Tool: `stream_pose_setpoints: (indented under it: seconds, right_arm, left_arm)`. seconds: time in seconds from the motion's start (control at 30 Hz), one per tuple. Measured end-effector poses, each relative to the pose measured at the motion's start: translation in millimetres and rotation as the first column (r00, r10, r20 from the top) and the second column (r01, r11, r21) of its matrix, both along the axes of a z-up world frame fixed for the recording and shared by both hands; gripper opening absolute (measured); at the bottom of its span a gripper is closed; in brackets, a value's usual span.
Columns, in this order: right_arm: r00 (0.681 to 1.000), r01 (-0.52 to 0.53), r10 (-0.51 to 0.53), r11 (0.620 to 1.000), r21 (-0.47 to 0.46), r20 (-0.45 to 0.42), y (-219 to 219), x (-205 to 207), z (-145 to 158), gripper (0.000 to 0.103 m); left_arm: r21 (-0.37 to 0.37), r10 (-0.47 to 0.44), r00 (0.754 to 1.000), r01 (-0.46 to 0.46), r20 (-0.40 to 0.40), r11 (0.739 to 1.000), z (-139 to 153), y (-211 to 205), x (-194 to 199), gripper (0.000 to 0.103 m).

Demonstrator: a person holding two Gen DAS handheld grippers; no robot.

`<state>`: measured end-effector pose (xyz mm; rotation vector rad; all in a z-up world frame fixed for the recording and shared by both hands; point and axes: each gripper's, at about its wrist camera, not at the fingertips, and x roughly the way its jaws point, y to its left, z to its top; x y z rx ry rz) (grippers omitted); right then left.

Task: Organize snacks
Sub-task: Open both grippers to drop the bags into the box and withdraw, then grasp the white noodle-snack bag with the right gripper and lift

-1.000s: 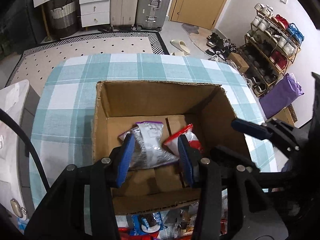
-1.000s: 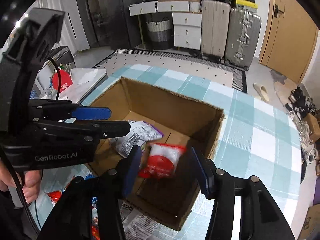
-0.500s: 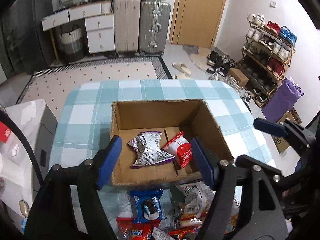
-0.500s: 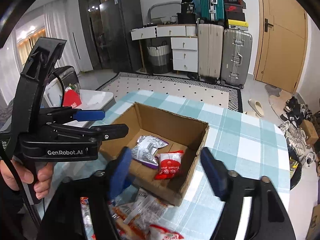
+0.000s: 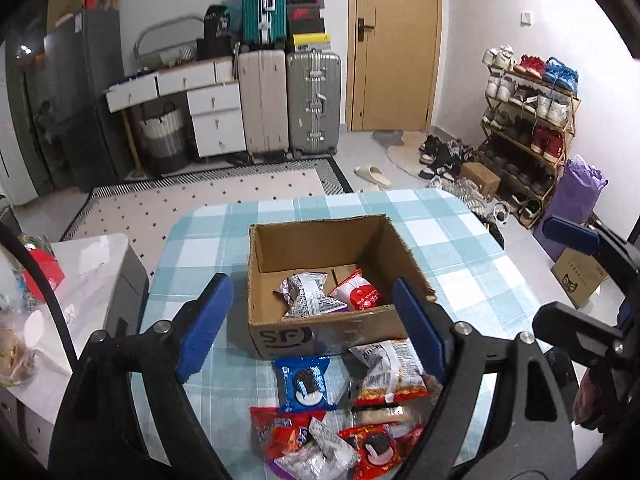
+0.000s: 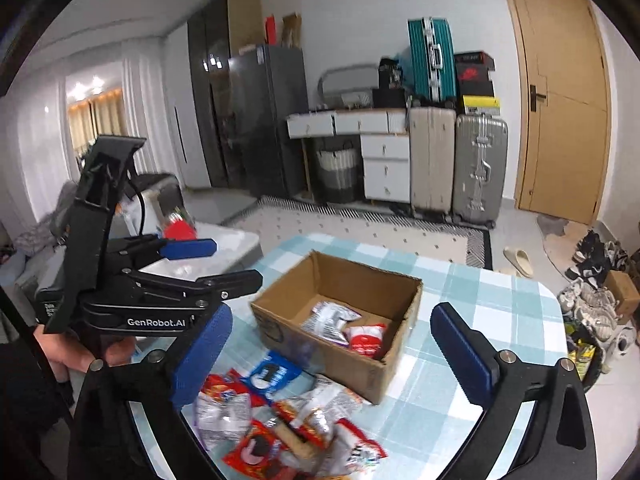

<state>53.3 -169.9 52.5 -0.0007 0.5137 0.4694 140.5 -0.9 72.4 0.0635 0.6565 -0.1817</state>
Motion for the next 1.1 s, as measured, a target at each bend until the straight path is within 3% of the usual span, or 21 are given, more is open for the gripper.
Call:
stream_pose_setpoints:
  seconds: [0.17, 0.3, 0.43, 0.6, 0.77, 0.93, 1.1]
  right_arm:
    - [0.996, 0.041, -0.042, 0.999, 0.022, 0.078, -5.3, -41.8, -0.1, 0.103]
    - [0.999, 0.025, -0.027, 0.999, 0.045, 0.04, -9.2, -56.7, -13.9, 0.103]
    - [0.993, 0.093, -0.099, 0.992, 0.088, 0.066, -23.5, -70.4, -26.8, 0.103]
    - [0.992, 0.105, -0.112, 0.99, 0.099, 0.062, -37.2, -88.4, -42.3, 0.103]
    - [0.988, 0.145, -0.149, 0.987, 0.074, 0.051, -41.7, -96.5, -62.8, 0.103]
    - [0.991, 0.132, -0.134, 0.981, 0.139, 0.007, -47.8, -96.0, -83.4, 0.103]
    - [0.989, 0.143, -0.136, 0.979, 0.146, -0.057, -48.8, -85.2, -105.9, 0.103]
  left_arm:
    - [-0.017, 0.013, 1.0, -0.013, 0.019, 1.0, 12.6, -6.0, -36.9, 0.085]
    - [0.006, 0.014, 0.998, -0.014, 0.054, 1.0, 17.5, -13.8, -63.7, 0.087]
    - [0.013, 0.014, 0.998, -0.015, 0.068, 1.0, 15.0, -17.4, -89.0, 0.091]
    - [-0.032, 0.024, 0.998, -0.022, 0.055, 0.999, -2.1, -9.4, -115.7, 0.102]
    - [-0.034, 0.046, 0.998, -0.044, 0.051, 0.998, -27.8, -0.9, -129.5, 0.102]
    - [-0.037, 0.066, 0.996, -0.064, 0.052, 0.997, -50.8, 8.0, -133.6, 0.102]
    - [-0.01, 0.069, 0.996, -0.069, 0.059, 0.998, -78.7, 15.0, -138.2, 0.102]
